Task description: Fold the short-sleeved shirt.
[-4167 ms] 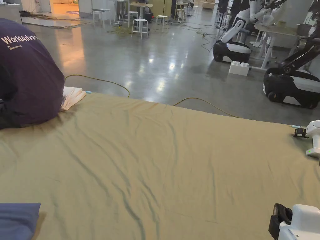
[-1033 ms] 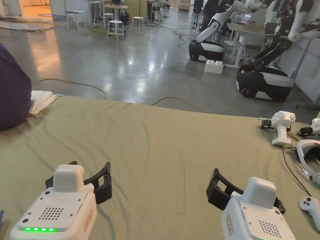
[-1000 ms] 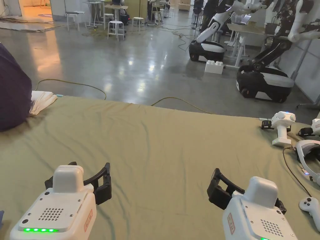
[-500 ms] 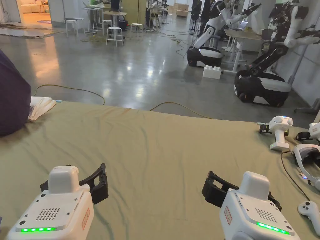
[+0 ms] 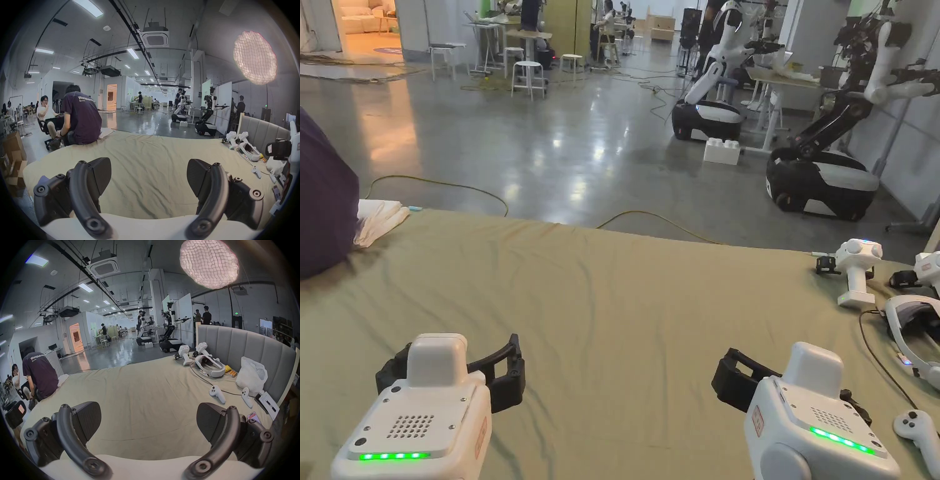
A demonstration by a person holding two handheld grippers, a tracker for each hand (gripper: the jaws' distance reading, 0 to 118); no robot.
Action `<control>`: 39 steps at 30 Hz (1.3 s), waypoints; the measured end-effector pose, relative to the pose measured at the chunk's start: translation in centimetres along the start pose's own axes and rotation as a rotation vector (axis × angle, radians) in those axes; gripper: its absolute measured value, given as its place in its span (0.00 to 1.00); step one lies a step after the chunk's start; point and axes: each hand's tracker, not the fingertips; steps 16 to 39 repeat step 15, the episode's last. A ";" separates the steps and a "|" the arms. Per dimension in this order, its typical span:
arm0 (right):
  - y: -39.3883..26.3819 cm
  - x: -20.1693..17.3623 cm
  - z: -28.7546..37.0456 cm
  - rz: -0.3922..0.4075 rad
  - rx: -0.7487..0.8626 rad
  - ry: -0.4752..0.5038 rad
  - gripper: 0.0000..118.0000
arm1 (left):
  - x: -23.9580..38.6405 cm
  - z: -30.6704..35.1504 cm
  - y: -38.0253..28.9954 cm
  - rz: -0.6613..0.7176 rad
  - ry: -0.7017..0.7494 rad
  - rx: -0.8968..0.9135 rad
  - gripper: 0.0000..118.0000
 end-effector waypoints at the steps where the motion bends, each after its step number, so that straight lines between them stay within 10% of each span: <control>1: 0.0 0.0 0.0 0.011 0.004 -0.006 0.99 | 0.2 0.1 -0.1 -0.012 0.014 0.006 0.85; 39: -0.2 0.0 -0.2 0.034 -0.012 0.011 0.99 | 0.5 -0.1 -0.6 -0.019 -0.021 0.002 0.85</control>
